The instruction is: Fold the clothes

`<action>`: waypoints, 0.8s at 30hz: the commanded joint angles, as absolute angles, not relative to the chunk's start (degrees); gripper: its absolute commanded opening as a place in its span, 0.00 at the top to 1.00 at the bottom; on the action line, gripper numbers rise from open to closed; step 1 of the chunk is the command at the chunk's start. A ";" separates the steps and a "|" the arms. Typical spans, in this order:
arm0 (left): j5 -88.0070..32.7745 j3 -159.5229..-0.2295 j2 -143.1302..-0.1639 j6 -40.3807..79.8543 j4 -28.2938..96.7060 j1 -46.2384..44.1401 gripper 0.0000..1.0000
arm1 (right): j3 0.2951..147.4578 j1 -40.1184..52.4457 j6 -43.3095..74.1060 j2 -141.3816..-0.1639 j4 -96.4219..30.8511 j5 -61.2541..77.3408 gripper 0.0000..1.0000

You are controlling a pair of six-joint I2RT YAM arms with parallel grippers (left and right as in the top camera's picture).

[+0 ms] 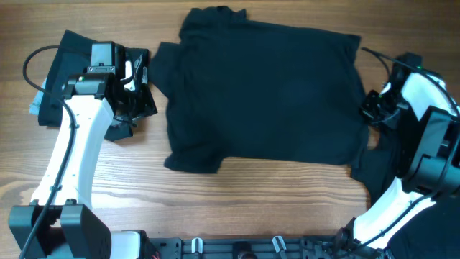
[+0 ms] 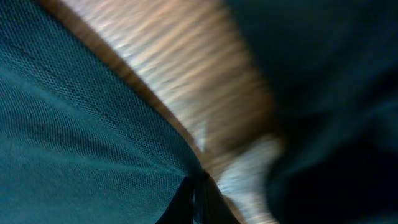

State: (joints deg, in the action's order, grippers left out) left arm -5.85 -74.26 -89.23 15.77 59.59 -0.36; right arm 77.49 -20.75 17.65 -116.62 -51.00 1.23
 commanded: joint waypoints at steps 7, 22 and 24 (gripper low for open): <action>-7.09 -69.89 -90.61 15.22 54.96 -0.16 0.45 | 80.68 -22.59 16.73 -110.06 -54.00 -1.52 0.64; -18.50 -64.38 -110.26 7.75 38.24 -2.44 0.57 | 82.91 -22.35 16.29 -96.12 -58.57 9.10 0.62; -16.82 -64.38 -111.39 7.92 38.06 -2.57 0.63 | 82.91 -22.35 16.27 -96.12 -58.59 9.08 0.62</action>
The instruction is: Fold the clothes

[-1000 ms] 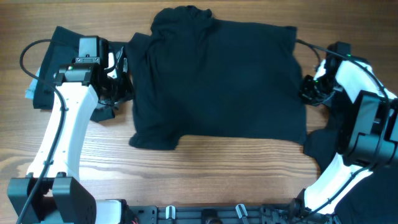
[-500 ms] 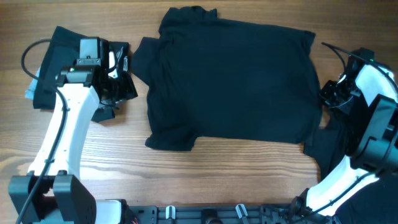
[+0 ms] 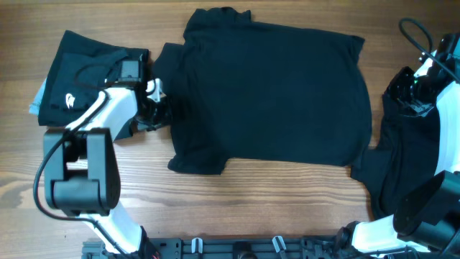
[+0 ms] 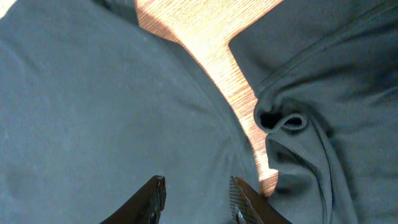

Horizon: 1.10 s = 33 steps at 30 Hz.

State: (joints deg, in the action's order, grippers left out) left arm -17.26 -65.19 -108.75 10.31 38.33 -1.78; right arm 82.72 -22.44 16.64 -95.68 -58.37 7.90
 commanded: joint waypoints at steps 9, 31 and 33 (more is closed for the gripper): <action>-0.54 -64.40 -111.48 27.11 52.58 3.09 0.96 | 82.91 -22.33 14.68 -96.16 -59.18 9.41 0.62; -12.25 -68.90 -91.22 14.92 48.03 4.27 0.50 | 82.85 -18.76 3.29 -112.64 -46.44 15.66 0.50; -14.20 -68.90 -90.87 12.10 41.89 4.03 0.50 | 82.85 -18.76 1.48 -115.52 -45.82 16.56 0.50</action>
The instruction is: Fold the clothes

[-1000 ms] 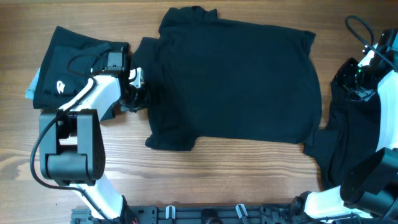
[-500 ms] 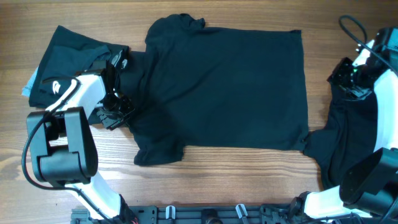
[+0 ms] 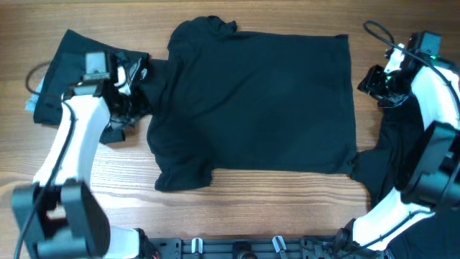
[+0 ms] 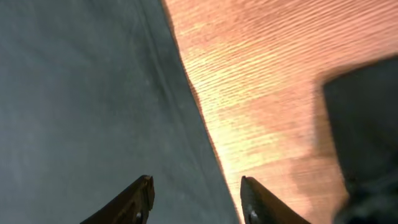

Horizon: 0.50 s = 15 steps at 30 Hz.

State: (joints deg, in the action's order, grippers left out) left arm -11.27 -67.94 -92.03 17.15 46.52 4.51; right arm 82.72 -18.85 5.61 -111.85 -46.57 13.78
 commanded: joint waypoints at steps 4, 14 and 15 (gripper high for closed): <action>-14.37 -68.90 -93.97 11.90 36.88 3.22 0.55 | 82.85 -18.68 1.63 -118.91 -45.28 16.62 0.50; -12.69 -68.90 -103.70 9.17 34.20 2.83 0.68 | 82.76 -14.55 2.02 -123.87 -43.92 19.25 0.69; -12.12 -68.90 -104.05 9.19 34.20 2.83 0.68 | 82.76 -14.13 3.40 -123.96 -44.14 18.57 0.83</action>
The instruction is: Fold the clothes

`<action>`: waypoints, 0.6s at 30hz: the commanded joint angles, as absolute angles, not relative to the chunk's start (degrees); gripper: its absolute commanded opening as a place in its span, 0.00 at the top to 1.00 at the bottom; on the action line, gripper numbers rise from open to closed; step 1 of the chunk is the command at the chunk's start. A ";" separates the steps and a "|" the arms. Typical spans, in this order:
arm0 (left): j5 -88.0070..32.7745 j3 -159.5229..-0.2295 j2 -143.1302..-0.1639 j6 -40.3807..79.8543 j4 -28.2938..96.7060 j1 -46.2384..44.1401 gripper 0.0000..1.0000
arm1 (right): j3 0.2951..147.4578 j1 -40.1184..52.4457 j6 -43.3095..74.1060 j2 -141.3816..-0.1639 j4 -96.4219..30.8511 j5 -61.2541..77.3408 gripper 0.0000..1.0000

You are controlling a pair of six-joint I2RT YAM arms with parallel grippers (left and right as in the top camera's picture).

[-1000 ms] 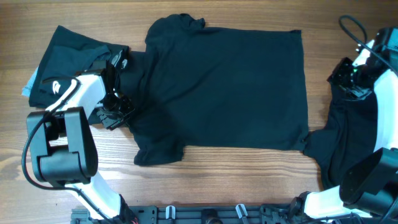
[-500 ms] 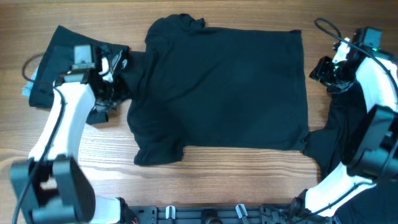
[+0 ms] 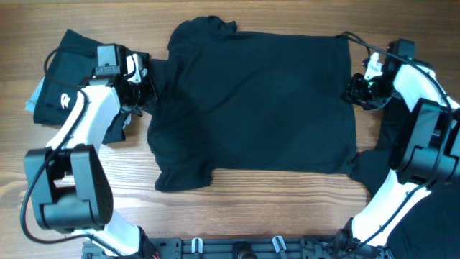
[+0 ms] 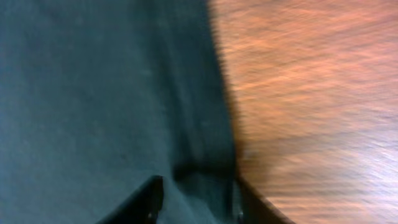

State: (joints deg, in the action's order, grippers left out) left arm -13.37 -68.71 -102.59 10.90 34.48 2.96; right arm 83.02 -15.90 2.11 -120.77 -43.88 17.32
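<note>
A black T-shirt (image 3: pixel 259 101) lies spread flat in the middle of the wooden table, collar at the far left. My right gripper (image 3: pixel 356 90) is low at the shirt's right edge. In the right wrist view it (image 4: pixel 194 196) is open, and the shirt's hem (image 4: pixel 205 124) runs between the fingers, with bare wood to the right. My left gripper (image 3: pixel 138 78) sits at the shirt's left sleeve. Whether it holds the cloth is hidden from above.
A folded stack of dark clothes (image 3: pixel 68 72) with a pale blue edge lies at the far left, under my left arm. More dark clothing (image 3: pixel 381 169) is heaped at the right, near the right arm's base. Bare table (image 3: pixel 273 208) shows along the front.
My right gripper has come down and to the left from beside the shirt's upper right corner onto its right edge, so the hem now lies between its open fingers. The left arm shifted slightly. The shirt did not move.
At first my right gripper was shut low at the shirt's right edge and the left was by the folded stack. Then the right was open over the heap and the left at the sleeve. Later the shirt lay further left and squarer. Now the right gripper straddles the hem.
</note>
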 commanded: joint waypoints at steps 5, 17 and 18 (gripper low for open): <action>-8.93 -68.90 -104.79 9.19 33.76 2.85 0.66 | 82.76 -13.85 17.08 -124.03 -45.65 3.51 0.96; -12.75 -68.47 -104.81 9.41 30.92 2.83 0.62 | 82.83 -18.20 18.24 -123.96 -48.18 -1.91 0.95; -13.56 -68.47 -104.81 9.41 30.55 2.83 0.61 | 82.83 -18.20 18.17 -123.96 -48.12 -1.41 0.95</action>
